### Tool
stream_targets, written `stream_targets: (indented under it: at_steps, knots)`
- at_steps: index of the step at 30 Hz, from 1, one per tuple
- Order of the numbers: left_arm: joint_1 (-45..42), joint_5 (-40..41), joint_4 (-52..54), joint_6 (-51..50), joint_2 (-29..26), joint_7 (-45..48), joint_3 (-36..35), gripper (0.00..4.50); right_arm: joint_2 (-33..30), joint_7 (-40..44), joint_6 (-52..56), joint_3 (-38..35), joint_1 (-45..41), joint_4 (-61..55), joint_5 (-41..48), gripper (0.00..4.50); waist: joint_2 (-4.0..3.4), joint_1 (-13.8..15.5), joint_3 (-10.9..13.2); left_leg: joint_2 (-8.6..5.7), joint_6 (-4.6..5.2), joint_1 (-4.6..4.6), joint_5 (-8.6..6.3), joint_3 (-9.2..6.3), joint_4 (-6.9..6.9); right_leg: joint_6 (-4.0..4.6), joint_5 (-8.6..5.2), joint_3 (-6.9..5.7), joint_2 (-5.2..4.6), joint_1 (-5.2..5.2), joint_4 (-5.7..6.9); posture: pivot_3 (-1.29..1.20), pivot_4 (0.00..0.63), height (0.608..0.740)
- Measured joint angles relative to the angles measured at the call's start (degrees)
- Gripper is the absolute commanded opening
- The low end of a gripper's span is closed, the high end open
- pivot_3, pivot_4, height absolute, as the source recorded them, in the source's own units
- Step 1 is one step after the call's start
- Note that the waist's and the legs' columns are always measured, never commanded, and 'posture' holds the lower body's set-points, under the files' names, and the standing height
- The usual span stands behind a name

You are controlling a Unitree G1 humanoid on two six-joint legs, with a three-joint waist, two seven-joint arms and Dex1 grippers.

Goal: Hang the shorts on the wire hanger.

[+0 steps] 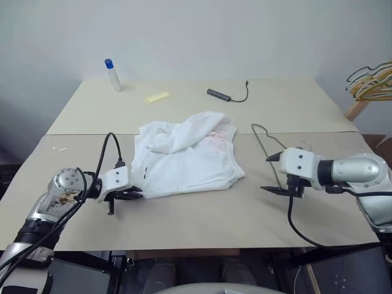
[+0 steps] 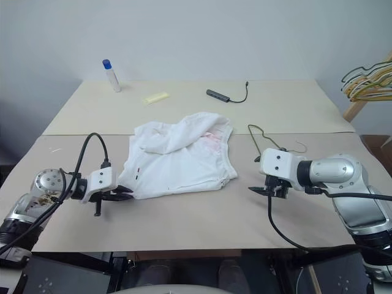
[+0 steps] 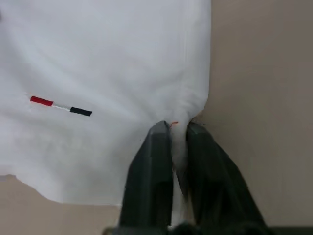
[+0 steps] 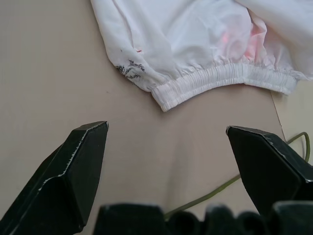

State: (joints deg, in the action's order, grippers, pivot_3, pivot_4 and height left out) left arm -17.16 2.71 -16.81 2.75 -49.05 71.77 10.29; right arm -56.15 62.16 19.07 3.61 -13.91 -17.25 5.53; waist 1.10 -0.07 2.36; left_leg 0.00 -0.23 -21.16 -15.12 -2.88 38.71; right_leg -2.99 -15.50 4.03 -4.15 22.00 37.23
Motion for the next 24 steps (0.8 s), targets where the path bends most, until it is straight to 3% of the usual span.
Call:
stream_targets:
  at_steps: [9,17,21,24]
  knots:
    - [-0.04,-0.25,0.07,2.83,1.76,-3.68,-1.15,0.01,4.76,-1.12,-14.35,11.10,-4.95,5.29,-9.53,4.50,0.01,-0.71,0.00,0.01,0.00,-0.03,0.00,-0.02,0.02,0.00,0.00,0.00,0.01,0.05,0.03,0.01,0.000,0.740]
    - [0.09,1.13,3.10,3.33,0.90,-3.66,-3.66,0.01,12.16,-7.83,-30.24,21.00,-15.08,23.62,-24.58,4.50,0.01,-0.77,0.00,-0.04,0.00,-0.02,0.00,-0.01,0.01,0.02,0.01,0.01,-0.04,0.15,0.24,0.04,0.000,0.740]
    - [0.98,1.50,4.29,3.18,0.34,-3.78,-4.57,0.00,15.45,-10.94,-35.06,22.86,-17.79,31.03,-28.03,3.58,0.01,-0.72,0.00,-0.05,0.00,0.01,0.00,-0.04,0.02,0.03,0.01,0.01,-0.04,0.15,0.33,0.05,0.000,0.740]
    - [1.61,1.80,5.16,2.95,-0.11,-3.86,-4.74,0.00,15.92,-12.01,-38.40,23.33,-18.31,33.73,-29.54,2.54,0.01,-0.69,0.00,-0.06,-0.01,0.02,0.00,-0.04,0.02,0.03,0.01,0.02,-0.05,0.13,0.35,0.06,0.000,0.740]
